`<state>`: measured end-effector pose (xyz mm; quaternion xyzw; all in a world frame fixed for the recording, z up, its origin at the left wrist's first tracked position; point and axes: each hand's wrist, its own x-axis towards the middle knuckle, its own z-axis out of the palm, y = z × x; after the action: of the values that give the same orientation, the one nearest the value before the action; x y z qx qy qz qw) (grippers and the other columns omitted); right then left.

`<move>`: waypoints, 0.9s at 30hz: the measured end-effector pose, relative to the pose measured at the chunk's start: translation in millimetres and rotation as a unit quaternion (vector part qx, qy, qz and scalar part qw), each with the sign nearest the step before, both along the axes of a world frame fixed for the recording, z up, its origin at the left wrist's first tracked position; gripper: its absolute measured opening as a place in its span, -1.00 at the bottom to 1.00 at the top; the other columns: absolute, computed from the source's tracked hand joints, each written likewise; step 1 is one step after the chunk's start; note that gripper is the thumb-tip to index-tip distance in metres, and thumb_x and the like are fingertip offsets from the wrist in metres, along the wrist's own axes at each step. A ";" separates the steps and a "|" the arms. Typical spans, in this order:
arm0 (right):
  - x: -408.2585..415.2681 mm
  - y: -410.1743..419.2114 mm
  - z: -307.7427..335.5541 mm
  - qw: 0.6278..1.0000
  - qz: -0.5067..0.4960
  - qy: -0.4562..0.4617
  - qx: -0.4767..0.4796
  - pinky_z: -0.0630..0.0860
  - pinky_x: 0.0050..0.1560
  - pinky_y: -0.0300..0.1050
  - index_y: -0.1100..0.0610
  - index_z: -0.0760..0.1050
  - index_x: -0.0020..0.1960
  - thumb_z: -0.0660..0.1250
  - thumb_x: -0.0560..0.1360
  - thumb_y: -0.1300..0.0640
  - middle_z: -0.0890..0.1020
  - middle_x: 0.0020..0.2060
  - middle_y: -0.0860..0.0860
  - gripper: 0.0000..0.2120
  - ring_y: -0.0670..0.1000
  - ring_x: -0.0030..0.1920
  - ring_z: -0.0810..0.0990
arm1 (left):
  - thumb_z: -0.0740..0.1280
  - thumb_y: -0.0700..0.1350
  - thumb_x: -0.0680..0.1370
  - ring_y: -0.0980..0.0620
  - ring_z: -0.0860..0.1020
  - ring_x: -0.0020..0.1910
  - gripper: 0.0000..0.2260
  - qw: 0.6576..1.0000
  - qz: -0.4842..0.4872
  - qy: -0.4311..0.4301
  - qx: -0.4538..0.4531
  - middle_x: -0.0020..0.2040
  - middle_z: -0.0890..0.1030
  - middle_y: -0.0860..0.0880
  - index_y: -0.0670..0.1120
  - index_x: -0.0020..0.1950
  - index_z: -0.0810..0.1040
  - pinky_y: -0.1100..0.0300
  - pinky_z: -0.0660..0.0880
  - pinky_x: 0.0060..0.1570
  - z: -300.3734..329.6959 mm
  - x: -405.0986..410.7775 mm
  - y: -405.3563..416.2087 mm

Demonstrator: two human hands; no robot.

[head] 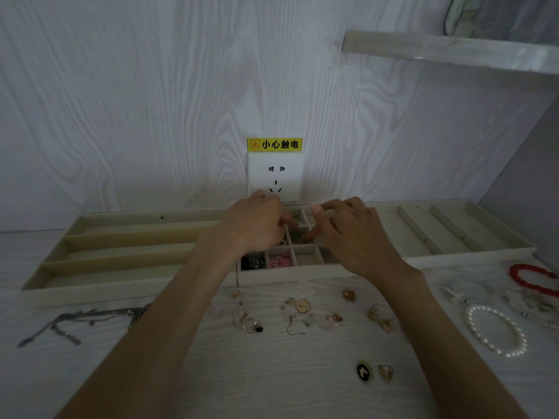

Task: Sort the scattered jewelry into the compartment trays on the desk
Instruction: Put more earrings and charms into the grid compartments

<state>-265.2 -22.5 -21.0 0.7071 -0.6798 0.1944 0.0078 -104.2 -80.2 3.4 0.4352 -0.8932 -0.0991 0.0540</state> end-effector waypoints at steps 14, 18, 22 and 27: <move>5.6 0.9 0.0 0.999 0.001 -0.027 -0.038 0.16 0.18 -0.13 0.00 0.66 -0.07 -0.07 0.62 -0.09 0.56 0.13 -0.11 -0.48 -0.05 0.20 0.36 | 0.17 -0.19 0.55 0.07 0.26 0.04 -0.63 1.000 -0.007 0.022 -0.010 0.00 0.39 0.04 0.16 0.23 0.54 0.14 0.34 0.01 2.0 -0.1 -0.2; 8.6 0.8 0.8 0.998 0.016 -0.053 -0.008 0.13 0.18 -0.17 -0.02 0.67 -0.14 -0.08 0.62 -0.10 0.56 0.13 -0.12 -0.46 -0.07 0.22 0.35 | 0.17 -0.20 0.55 0.03 0.29 0.12 -0.64 1.000 -0.011 0.013 -0.006 0.11 0.45 -0.01 0.16 0.23 0.54 0.09 0.38 0.05 2.4 -0.1 0.3; 6.4 1.0 4.6 0.992 0.010 -0.123 -0.031 0.23 0.21 -0.13 -0.07 0.66 -0.20 -0.07 0.62 -0.11 0.56 -0.06 -0.17 -0.46 -0.05 0.14 0.42 | 0.16 -0.22 0.55 0.03 0.28 0.12 -0.62 1.000 -0.011 0.009 0.002 0.17 0.44 -0.01 0.15 0.26 0.52 0.13 0.34 0.01 0.6 -0.6 -0.9; -4.2 3.1 14.2 0.968 -0.027 -0.222 -0.117 0.46 0.04 0.02 0.04 0.67 -0.24 -0.02 0.63 -0.09 0.42 -0.58 -0.20 -0.44 -0.14 -0.36 0.39 | 0.19 -0.23 0.54 0.08 0.30 0.15 -0.63 0.995 0.015 0.101 -0.024 0.02 0.42 0.08 0.14 0.23 0.53 0.15 0.34 0.04 5.5 2.4 -5.0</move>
<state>-269.4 -19.4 -6.8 0.6220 -0.6558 0.4243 -0.0551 -101.9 -85.1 9.0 0.4345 -0.8789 -0.1204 0.1554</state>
